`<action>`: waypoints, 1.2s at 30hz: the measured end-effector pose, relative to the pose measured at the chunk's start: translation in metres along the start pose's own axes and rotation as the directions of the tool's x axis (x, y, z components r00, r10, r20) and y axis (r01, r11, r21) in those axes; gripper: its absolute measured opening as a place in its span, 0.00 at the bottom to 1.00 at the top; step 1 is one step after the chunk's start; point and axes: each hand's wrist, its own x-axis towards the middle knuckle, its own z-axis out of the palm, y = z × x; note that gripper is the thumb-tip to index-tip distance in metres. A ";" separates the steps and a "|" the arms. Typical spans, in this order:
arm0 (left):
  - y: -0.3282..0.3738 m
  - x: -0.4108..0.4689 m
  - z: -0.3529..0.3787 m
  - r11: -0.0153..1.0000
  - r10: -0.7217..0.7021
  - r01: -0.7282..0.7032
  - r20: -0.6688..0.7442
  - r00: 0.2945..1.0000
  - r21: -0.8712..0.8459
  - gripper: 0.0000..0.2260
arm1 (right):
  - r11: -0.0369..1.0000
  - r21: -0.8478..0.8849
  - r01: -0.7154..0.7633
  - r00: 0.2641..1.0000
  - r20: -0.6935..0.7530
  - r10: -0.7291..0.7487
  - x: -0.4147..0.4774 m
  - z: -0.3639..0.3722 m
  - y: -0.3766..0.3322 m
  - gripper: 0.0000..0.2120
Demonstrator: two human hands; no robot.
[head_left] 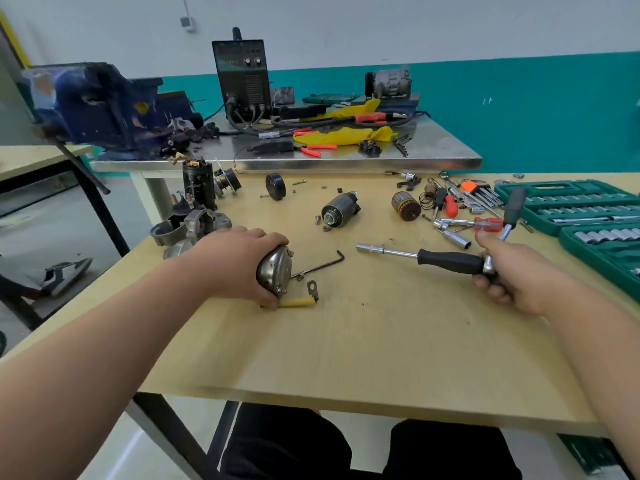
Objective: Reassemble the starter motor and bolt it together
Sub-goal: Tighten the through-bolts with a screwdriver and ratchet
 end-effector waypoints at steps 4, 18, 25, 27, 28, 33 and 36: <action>0.000 0.003 0.004 0.999 -0.015 0.013 -0.060 0.998 -0.036 0.44 | 0.894 -0.447 0.035 0.995 -0.063 -0.071 -0.007 0.009 -0.002 0.32; -0.009 0.019 -0.030 0.554 -0.373 -0.080 -0.333 0.866 -0.828 0.30 | 0.705 -0.307 0.640 0.769 0.259 -0.585 -0.054 0.110 -0.043 0.20; 0.044 0.041 -0.058 0.198 -0.501 -0.292 -0.353 0.790 -0.936 0.17 | 0.677 -0.037 0.735 0.636 0.386 -0.669 -0.053 0.144 -0.083 0.45; 0.062 0.050 -0.063 0.025 -0.544 -0.314 -0.277 0.792 -0.949 0.18 | 0.681 0.067 0.729 0.621 0.355 -0.699 -0.049 0.147 -0.086 0.41; 0.071 0.054 -0.065 -0.036 -0.548 -0.316 -0.246 0.800 -0.948 0.19 | 0.686 0.117 0.718 0.628 0.315 -0.712 -0.045 0.145 -0.085 0.41; 0.095 0.067 -0.058 0.082 -0.408 -0.352 -0.354 0.842 -0.932 0.20 | 0.674 0.212 0.707 0.667 0.118 -0.736 -0.027 0.134 -0.072 0.39; 0.094 0.072 -0.052 0.145 -0.241 -0.359 -0.385 0.891 -0.922 0.18 | 0.681 0.255 0.687 0.691 0.062 -0.720 -0.018 0.133 -0.059 0.32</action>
